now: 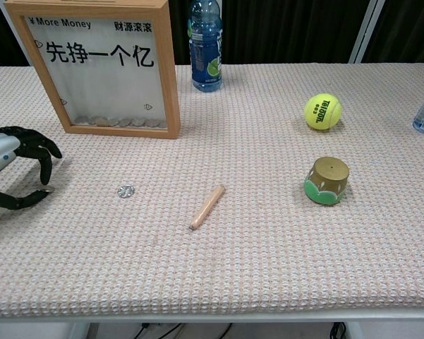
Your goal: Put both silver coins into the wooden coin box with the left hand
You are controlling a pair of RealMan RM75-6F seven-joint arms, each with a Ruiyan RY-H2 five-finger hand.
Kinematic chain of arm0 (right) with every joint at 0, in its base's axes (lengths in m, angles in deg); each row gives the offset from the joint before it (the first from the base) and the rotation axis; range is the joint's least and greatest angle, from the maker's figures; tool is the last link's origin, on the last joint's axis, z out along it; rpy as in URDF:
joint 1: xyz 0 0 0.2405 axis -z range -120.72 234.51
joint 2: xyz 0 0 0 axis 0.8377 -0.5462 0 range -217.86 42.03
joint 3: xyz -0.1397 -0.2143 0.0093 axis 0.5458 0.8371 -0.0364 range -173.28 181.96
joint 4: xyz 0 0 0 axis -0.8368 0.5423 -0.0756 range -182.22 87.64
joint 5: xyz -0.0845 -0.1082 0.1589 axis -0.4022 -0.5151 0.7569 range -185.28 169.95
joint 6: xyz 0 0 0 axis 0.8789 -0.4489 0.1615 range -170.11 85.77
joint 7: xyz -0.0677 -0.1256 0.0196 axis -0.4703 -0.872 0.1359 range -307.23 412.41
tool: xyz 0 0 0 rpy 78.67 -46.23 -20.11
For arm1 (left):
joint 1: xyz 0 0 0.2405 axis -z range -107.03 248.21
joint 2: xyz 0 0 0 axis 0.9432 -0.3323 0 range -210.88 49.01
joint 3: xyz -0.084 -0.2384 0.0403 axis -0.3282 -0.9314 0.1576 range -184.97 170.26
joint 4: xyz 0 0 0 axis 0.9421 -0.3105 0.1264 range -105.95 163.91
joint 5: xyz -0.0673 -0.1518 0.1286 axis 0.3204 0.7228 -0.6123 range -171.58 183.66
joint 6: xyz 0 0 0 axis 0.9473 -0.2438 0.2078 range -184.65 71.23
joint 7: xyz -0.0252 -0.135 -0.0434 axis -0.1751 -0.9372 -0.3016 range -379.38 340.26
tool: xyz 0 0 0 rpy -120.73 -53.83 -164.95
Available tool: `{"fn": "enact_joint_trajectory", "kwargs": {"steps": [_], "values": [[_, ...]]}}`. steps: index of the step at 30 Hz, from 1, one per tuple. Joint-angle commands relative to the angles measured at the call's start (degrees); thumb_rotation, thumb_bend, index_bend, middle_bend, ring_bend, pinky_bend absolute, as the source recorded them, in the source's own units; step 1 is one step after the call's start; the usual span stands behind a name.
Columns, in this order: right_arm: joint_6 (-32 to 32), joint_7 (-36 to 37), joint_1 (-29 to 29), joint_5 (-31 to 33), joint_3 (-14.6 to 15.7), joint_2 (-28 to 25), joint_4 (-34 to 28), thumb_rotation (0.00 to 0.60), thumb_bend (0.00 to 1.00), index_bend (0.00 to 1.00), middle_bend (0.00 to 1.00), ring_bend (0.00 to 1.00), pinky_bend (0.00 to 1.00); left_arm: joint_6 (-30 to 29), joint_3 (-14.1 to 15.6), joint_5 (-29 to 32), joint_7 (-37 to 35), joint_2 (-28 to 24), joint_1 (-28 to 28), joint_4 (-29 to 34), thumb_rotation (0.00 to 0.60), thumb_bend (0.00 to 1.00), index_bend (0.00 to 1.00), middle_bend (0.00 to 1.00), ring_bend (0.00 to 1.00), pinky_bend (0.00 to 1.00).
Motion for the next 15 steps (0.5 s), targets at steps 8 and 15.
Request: {"fn": "enact_joint_trajectory", "kwargs": {"steps": [8, 15], "values": [[0.19, -0.15, -0.04, 0.25, -0.08, -0.09, -0.15, 0.6, 0.18, 0.0, 0.0, 0.0, 0.0, 0.03, 0.29, -0.12, -1.19, -0.42, 0.13, 0.63, 0.6, 0.34, 0.56, 0.27, 0.16, 0.15], [0.5, -0.3, -0.08, 0.51, -0.06, -0.23, -0.38, 0.6, 0.18, 0.0, 0.0, 0.0, 0.0, 0.1, 0.25, -0.06, -1.69, -0.42, 0.31, 0.48, 0.6, 0.37, 0.56, 0.27, 0.16, 0.15]]}}
